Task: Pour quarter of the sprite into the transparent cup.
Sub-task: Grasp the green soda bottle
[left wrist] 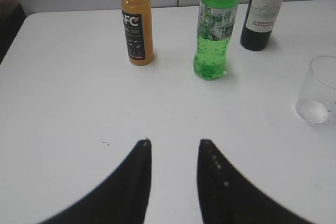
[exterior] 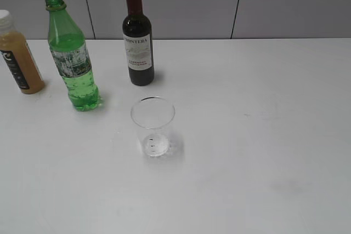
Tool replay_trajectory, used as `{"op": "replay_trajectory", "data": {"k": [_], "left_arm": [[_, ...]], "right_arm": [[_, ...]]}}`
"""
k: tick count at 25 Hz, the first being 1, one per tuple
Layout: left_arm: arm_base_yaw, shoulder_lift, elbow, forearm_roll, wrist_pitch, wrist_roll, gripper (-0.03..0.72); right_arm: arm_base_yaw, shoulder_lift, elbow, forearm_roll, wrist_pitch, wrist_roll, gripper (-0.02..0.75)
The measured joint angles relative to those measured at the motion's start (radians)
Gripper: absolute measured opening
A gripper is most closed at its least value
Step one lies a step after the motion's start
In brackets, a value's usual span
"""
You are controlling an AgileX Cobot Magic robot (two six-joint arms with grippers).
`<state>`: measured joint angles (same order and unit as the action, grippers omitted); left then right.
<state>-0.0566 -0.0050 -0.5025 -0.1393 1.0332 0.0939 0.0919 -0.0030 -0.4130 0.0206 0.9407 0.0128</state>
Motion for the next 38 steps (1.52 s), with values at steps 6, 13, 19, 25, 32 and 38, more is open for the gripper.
{"op": "replay_trajectory", "data": {"k": [6,13,19,25,32,38], "left_arm": [[0.000,0.000,0.000,0.000,0.000,0.000,0.237],[0.000,0.000,0.000,0.000,0.000,0.000,0.237],[0.000,0.000,0.000,0.000,0.000,0.000,0.426],[0.000,0.000,0.000,0.000,0.000,0.000,0.635],[0.011,0.017,-0.009,-0.003,-0.035,0.000,0.614],[0.014,0.132,-0.008,-0.041,-0.289,0.049,0.603]], "right_arm": [[0.000,0.000,0.000,0.000,0.000,-0.002,0.585],[0.000,0.000,0.000,0.000,0.000,-0.002,0.585],[0.000,0.000,0.000,0.000,0.000,-0.001,0.585],[0.000,0.000,0.000,0.000,0.000,-0.002,0.584],[0.000,0.000,0.000,0.000,0.000,-0.002,0.584],[0.000,0.000,0.000,0.000,0.000,-0.002,0.584]]}}
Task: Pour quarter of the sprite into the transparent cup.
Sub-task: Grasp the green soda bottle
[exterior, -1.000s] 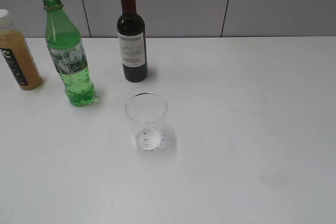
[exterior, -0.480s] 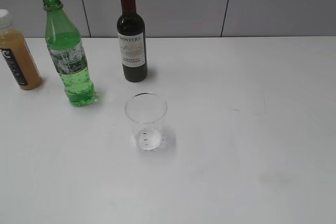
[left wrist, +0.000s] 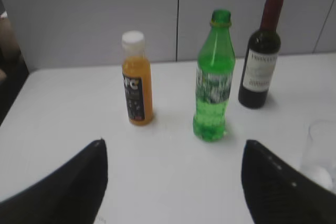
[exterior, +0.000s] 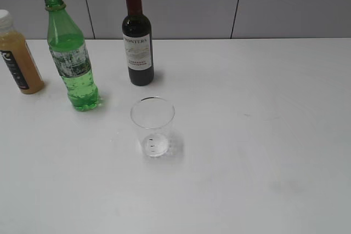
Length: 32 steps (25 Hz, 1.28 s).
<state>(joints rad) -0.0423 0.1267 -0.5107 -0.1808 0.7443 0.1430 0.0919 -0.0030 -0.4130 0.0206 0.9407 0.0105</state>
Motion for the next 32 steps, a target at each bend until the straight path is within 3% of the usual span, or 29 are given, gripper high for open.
{"op": "replay_trajectory", "data": {"k": [13,23,32], "left_arm": [[-0.006,0.445,0.098,-0.048,-0.646,0.037,0.591],[-0.229,0.872,0.116,0.014,-1.052,0.037,0.589],[-0.252,1.262,0.176,0.088,-1.511,-0.104,0.589]], "right_arm": [[0.000,0.000,0.000,0.000,0.000,0.000,0.584],[0.000,0.000,0.000,0.000,0.000,0.000,0.584],[0.000,0.000,0.000,0.000,0.000,0.000,0.584]]}}
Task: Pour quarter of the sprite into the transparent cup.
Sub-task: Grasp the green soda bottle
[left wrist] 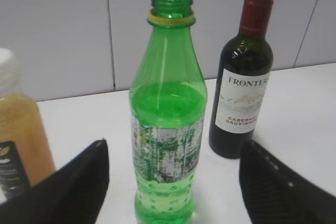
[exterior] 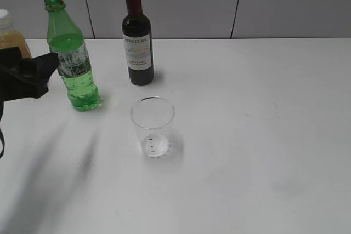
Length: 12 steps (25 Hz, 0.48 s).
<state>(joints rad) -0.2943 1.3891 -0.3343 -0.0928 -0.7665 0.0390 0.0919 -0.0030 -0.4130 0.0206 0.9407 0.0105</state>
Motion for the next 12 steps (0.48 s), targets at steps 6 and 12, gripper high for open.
{"op": "replay_trajectory", "data": {"k": [6,12], "left_arm": [[-0.001,0.182,-0.002,0.031,-0.208,-0.039,0.589],[-0.001,0.305,-0.008,0.032,-0.324,-0.039,0.589]], "right_arm": [[0.000,0.000,0.000,0.000,0.000,0.000,0.584],[0.000,0.000,0.000,0.000,0.000,0.000,0.584]]}}
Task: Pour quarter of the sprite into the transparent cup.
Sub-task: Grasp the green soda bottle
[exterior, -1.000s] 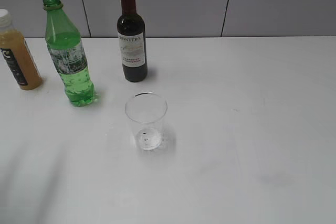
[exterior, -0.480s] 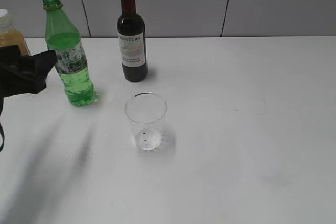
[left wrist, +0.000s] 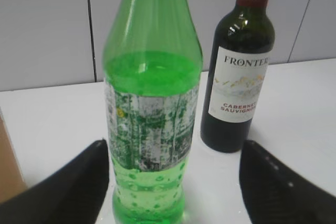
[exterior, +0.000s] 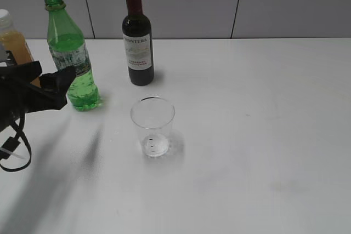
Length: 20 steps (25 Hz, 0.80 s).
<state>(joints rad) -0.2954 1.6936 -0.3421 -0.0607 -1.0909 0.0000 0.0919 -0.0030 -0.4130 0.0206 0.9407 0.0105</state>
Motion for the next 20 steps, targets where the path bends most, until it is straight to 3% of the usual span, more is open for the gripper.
{"op": "replay_trajectory", "data": {"k": [8,20], "left_arm": [[0.000,0.156,-0.106,0.000,-0.033,0.000,0.663],[0.000,0.325,-0.274,-0.051,-0.075,-0.009,0.669]], "right_arm": [[0.000,0.000,0.000,0.000,0.000,0.000,0.584],[0.000,0.000,0.000,0.000,0.000,0.000,0.584]]}}
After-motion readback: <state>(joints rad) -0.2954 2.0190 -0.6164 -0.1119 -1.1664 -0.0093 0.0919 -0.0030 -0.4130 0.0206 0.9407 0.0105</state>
